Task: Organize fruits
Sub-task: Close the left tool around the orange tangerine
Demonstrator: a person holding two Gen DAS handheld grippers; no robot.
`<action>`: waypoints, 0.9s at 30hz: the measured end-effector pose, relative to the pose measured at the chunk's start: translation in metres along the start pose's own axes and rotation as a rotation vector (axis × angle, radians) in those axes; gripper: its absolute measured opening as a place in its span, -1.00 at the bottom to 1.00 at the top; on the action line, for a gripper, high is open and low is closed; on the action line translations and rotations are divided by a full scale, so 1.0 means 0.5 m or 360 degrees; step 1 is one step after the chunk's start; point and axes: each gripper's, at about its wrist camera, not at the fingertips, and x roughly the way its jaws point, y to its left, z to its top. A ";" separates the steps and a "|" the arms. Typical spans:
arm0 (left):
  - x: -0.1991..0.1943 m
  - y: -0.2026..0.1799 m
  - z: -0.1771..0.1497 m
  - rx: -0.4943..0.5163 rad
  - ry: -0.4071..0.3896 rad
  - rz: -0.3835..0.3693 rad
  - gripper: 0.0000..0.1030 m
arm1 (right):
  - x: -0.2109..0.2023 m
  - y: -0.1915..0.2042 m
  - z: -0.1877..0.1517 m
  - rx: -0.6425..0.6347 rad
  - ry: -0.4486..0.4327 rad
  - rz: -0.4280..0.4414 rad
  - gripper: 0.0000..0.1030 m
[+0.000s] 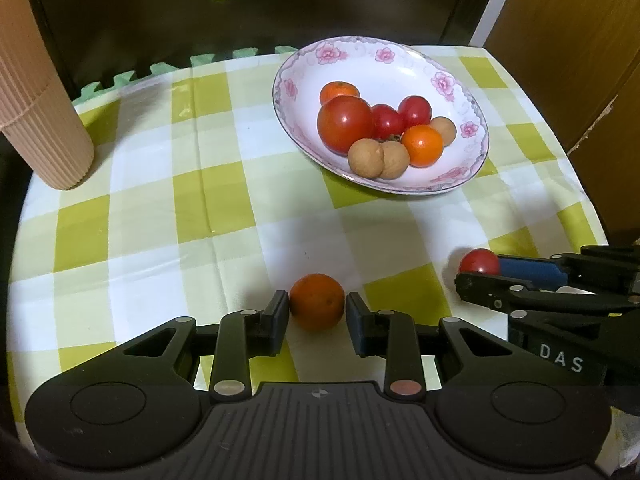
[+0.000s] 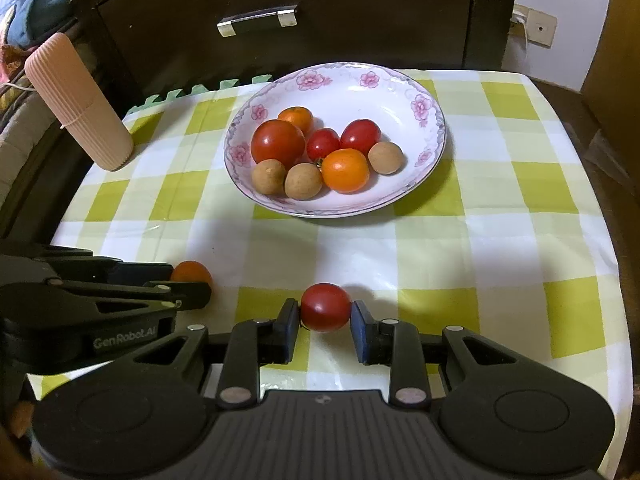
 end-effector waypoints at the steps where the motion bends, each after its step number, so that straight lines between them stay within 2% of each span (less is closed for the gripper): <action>1: 0.002 0.000 -0.001 0.0001 0.0004 0.0002 -0.24 | -0.002 0.000 -0.002 0.0000 0.0000 -0.0002 -0.46; 10: 0.024 -0.004 -0.003 0.0028 0.0010 0.0046 -0.12 | -0.003 -0.015 -0.019 0.0036 0.0035 -0.0011 -0.46; 14: 0.026 -0.009 -0.005 0.0059 -0.0004 0.0072 -0.12 | 0.001 -0.019 -0.019 0.0045 0.0041 -0.0005 -0.46; 18: 0.025 -0.010 -0.008 0.0086 -0.0010 0.0089 -0.23 | 0.000 -0.017 -0.019 0.0042 0.0033 -0.0003 -0.46; 27: -0.001 -0.025 -0.012 0.0128 -0.0076 0.0039 -0.24 | -0.019 -0.009 -0.010 0.0031 -0.0037 0.0006 -0.46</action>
